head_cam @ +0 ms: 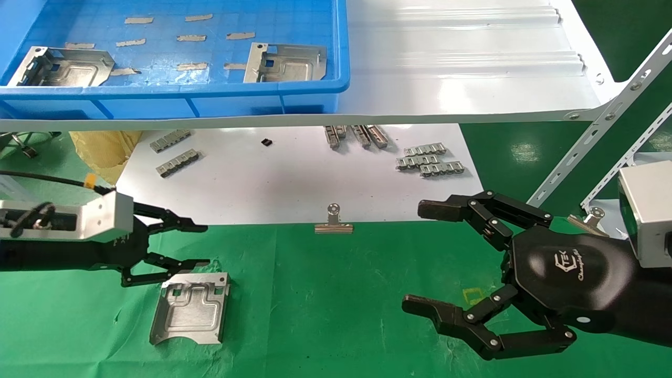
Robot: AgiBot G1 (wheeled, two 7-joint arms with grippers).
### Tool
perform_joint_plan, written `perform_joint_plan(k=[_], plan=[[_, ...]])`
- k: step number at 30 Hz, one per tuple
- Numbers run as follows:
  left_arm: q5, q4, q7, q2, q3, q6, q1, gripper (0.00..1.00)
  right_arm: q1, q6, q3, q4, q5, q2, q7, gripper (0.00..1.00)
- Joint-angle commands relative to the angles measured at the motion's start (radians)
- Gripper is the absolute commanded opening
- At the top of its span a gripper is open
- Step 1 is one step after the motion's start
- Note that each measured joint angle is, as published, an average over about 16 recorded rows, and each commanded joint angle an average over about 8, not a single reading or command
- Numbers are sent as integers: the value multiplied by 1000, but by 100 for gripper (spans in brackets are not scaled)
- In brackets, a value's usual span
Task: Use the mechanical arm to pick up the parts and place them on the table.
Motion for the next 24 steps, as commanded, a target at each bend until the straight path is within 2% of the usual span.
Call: perform_joint_plan(k=[1,8,16,24], plan=[[-28,-6,-41,-12,-13,5,10,100,0,0,0,0,0,0,0,100],[-71,-51,-88,-43,-21,11,72,100,0,0,0,0,0,0,0,100],[-67,-56,-85,-39,-26,9,66,100,0,0,0,0,0,0,0,100],[-102,-168,-159,-63,-85,-2,126,100,0,0,0,0,0,0,0,100]])
